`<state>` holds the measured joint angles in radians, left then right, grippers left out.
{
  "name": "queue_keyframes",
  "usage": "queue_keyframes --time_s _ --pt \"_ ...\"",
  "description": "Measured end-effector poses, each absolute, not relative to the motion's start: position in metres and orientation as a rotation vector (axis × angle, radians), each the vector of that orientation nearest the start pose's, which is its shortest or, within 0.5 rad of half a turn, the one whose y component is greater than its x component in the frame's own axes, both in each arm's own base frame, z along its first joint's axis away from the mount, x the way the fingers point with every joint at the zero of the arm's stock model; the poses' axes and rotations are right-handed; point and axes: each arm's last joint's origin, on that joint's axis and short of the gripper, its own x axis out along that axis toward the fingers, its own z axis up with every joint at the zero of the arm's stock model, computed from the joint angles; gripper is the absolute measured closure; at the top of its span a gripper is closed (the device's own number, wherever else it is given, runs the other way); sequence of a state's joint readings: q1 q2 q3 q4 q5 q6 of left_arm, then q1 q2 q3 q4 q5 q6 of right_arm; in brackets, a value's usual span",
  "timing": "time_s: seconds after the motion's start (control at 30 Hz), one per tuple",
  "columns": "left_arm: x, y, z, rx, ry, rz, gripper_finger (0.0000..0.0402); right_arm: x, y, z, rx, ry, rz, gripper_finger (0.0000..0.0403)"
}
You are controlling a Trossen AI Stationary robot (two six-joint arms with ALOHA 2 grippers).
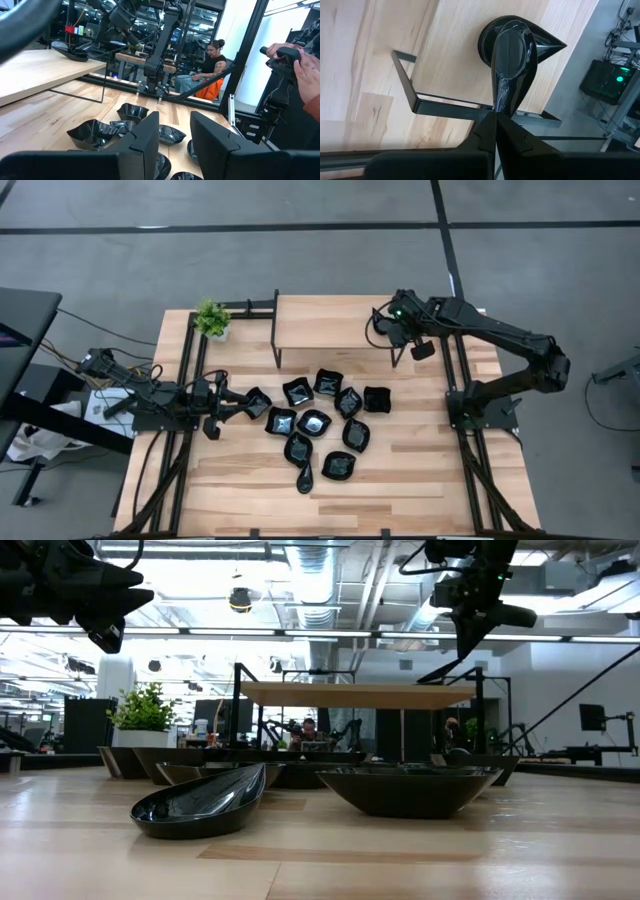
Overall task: Pick & Place Mini shaped plates
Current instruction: Stack the black drop shaped plate on top of the black drop shaped plate on the shelf
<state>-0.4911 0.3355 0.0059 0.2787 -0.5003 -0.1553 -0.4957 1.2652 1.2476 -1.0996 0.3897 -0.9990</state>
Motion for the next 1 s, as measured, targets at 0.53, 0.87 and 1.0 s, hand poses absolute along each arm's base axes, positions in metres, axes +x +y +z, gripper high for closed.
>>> queue_keyframes --time_s 0.53,0.87,1.0 --pt "0.108 -0.042 0.1643 -0.136 0.034 0.012 0.0289 0.1945 -0.1193 0.3263 -0.774 1.449 -0.175 0.0379" --pt "0.108 -0.042 0.165 -0.14 0.027 0.011 0.0289 0.1942 -0.1216 0.3271 -0.794 1.459 -0.198 0.0381" --pt "0.108 -0.042 0.1651 -0.141 0.025 0.011 0.0289 0.194 -0.1252 0.328 -0.805 1.452 -0.208 0.0381"
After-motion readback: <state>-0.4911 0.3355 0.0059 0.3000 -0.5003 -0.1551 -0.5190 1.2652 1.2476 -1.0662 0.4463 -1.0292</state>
